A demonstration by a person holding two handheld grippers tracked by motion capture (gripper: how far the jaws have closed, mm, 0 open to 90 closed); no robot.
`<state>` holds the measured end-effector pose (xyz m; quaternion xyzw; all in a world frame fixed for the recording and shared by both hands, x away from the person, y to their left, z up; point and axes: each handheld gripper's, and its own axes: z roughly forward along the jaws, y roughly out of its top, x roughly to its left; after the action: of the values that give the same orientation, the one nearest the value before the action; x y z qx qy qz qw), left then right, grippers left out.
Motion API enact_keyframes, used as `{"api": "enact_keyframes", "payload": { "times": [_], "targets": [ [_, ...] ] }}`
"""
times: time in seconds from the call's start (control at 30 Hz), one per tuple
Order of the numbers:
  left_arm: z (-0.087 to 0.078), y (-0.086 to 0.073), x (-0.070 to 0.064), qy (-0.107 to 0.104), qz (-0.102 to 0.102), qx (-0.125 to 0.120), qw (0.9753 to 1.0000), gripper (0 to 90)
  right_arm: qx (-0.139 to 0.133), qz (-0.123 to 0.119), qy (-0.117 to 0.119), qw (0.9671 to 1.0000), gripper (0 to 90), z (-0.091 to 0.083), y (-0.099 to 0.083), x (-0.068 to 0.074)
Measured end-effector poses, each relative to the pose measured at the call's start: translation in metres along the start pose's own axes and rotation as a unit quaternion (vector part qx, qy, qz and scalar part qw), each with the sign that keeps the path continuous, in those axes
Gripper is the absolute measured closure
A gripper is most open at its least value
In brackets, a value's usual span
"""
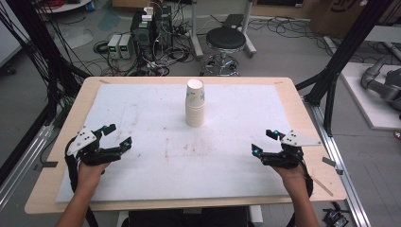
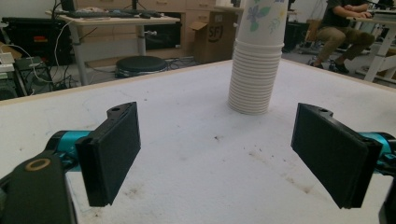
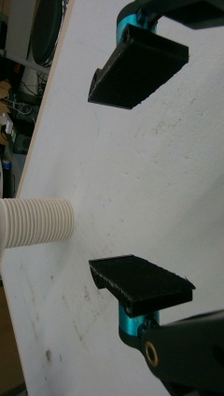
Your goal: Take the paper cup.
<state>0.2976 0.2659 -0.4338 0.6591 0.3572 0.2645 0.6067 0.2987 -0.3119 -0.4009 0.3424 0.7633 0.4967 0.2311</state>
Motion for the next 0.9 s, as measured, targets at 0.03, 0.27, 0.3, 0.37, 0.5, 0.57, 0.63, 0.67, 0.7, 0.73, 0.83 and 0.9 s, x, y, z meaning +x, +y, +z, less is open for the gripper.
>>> {"api": "enact_keyframes", "payload": {
  "times": [0.03,0.27,0.3,0.37,0.5,0.57,0.63,0.67,0.7,0.73,0.83,0.9],
  "targets": [
    [0.0001,-0.0001,0.0000,0.000,-0.001,0.000,1.0000,15.7,0.000,-0.001,-0.001,1.0000,17.9,-0.0001,0.0000,0.0000],
    [0.0034,-0.0011,0.0004,-0.003,0.000,0.002,1.0000,15.7,-0.002,0.002,0.004,1.0000,17.9,0.0010,-0.0007,-0.0011],
    [0.0033,-0.0012,0.0002,-0.003,0.000,0.003,1.0000,15.7,-0.002,0.001,0.004,1.0000,17.9,0.0009,-0.0009,-0.0010],
    [0.0029,-0.0015,0.0003,-0.003,0.000,0.000,1.0000,15.7,-0.001,0.002,0.005,1.0000,17.8,0.0003,-0.0014,-0.0006],
    [0.0018,-0.0018,0.0019,0.003,-0.003,0.003,1.0000,15.7,0.000,0.000,0.004,1.0000,17.9,0.0006,-0.0009,-0.0008],
    [0.0016,-0.0019,0.0019,0.004,-0.006,0.004,1.0000,15.7,0.000,-0.002,0.006,1.0000,17.9,0.0006,-0.0005,-0.0012],
    [0.0011,-0.0017,0.0009,-0.001,-0.006,0.005,1.0000,15.7,0.000,0.002,0.006,1.0000,17.9,0.0004,0.0002,-0.0006],
    [0.0016,-0.0014,-0.0001,-0.005,-0.004,0.007,1.0000,15.7,-0.002,0.003,0.005,1.0000,17.9,0.0001,0.0006,-0.0004],
    [0.0022,-0.0010,0.0001,-0.008,-0.002,0.009,0.9999,15.7,0.000,0.006,0.006,1.0000,17.9,-0.0001,0.0007,0.0003],
    [0.0022,-0.0010,0.0001,-0.008,-0.002,0.009,0.9999,15.7,0.001,0.004,0.005,1.0000,17.9,0.0001,0.0008,0.0005],
    [0.0046,0.0007,-0.0016,-0.014,-0.002,0.009,0.9999,15.7,0.001,-0.001,0.006,1.0000,17.9,0.0001,0.0011,0.0016],
    [0.0050,0.0013,-0.0020,-0.015,-0.001,0.008,0.9998,15.7,0.002,0.001,0.007,1.0000,17.9,-0.0005,0.0017,0.0022]
  ]
}}
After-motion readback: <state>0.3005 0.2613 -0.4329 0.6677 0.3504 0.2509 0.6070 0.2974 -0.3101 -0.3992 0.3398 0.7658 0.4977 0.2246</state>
